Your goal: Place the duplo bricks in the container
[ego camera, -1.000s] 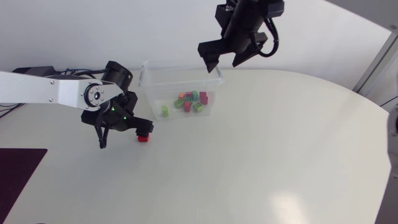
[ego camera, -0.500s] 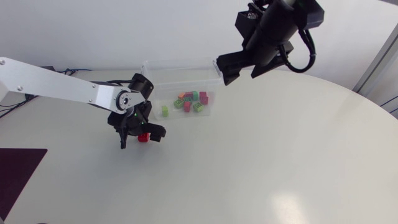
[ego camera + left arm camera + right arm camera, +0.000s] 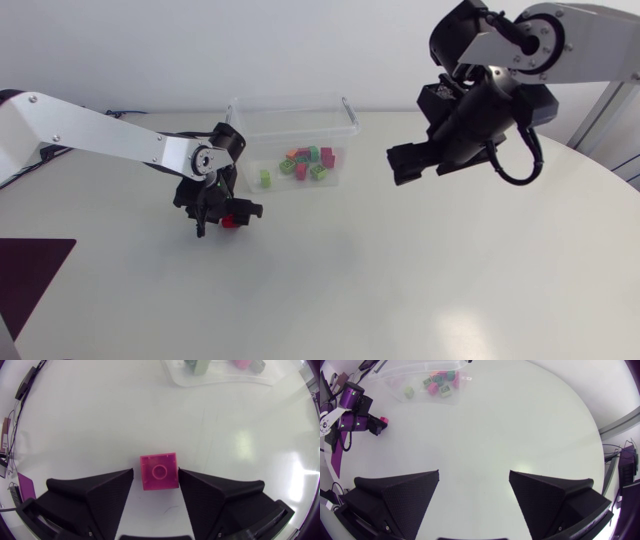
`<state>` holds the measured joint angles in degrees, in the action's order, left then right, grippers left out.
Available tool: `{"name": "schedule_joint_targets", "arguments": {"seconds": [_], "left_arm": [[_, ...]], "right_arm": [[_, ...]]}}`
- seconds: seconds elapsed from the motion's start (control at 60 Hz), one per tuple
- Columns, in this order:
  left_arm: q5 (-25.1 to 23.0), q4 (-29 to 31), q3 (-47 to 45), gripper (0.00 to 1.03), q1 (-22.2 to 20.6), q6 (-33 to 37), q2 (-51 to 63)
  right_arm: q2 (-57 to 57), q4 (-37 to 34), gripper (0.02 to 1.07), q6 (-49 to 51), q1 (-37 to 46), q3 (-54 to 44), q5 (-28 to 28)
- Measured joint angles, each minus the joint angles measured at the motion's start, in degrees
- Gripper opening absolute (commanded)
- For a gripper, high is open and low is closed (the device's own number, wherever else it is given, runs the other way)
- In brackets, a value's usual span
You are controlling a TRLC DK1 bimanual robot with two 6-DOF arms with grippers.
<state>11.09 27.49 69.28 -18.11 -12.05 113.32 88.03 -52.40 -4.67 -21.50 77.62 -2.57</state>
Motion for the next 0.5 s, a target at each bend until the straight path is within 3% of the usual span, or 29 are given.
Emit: {"name": "schedule_joint_targets", "arguments": {"seconds": [0.25, 0.333, 0.5], "left_arm": [[-0.5, -2.3, 0.0, 0.35, 0.0, -0.2, 0.0], [-1.7, -3.4, -0.2, 0.28, 0.0, -0.5, -0.2], [-3.5, -2.0, -1.1, 0.28, 0.0, -0.4, -3.0]], "right_arm": [[-6.4, 2.5, 1.03, 0.7, 2.1, -7.7, 1.3], [-7.7, 3.0, 1.03, 1.2, 3.6, -9.8, 1.7], [-9.4, 3.0, 1.03, 1.9, 5.1, -11.4, 1.9]]}}
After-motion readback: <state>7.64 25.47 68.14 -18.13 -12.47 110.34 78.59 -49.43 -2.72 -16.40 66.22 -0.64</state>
